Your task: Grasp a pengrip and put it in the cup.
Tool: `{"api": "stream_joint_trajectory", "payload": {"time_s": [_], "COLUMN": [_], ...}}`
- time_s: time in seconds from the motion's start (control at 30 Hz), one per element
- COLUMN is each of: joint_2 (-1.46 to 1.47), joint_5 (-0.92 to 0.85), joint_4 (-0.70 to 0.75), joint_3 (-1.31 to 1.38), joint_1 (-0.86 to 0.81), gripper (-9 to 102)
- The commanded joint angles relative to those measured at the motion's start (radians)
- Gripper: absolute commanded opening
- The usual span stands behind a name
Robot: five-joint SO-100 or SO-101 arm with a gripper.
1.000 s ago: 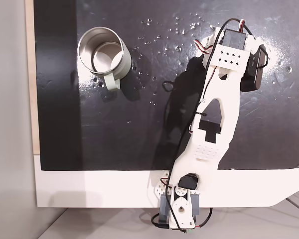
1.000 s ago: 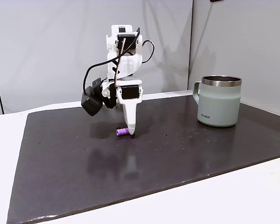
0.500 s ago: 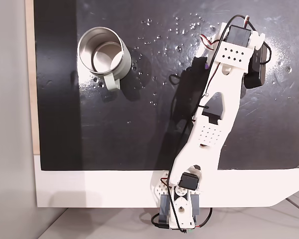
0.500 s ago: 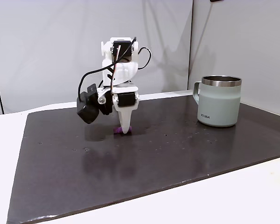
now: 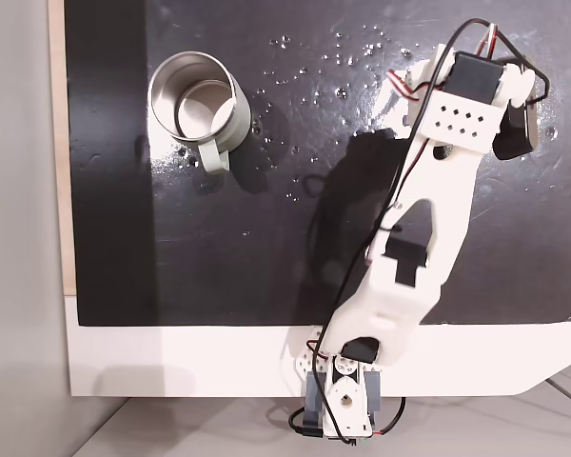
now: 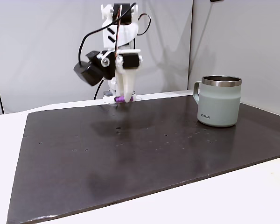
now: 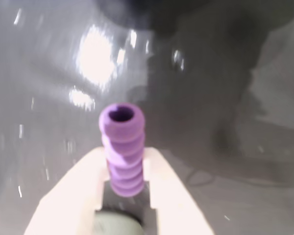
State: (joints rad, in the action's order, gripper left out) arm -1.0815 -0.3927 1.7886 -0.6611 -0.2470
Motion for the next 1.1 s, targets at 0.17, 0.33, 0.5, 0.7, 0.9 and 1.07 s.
{"api": "stream_joint_trajectory", "payload": {"time_s": [0.17,0.33,0.5,0.7,0.9,1.07], "joint_2": [-0.551,-0.598,-0.495,-0.377,-0.225,-0.104], "joint_5": [-0.021,0.117,0.318,0.407,0.443,0.448], "joint_4": [0.009,0.008,0.008,-0.071,-0.187,-0.19], "joint_3": [-0.347,-0.347,-0.153,0.009,0.15,0.25], "joint_1": [0.25,0.407,0.523,0.657,0.678,0.693], "gripper": [0,0,0,0,0,0]}}
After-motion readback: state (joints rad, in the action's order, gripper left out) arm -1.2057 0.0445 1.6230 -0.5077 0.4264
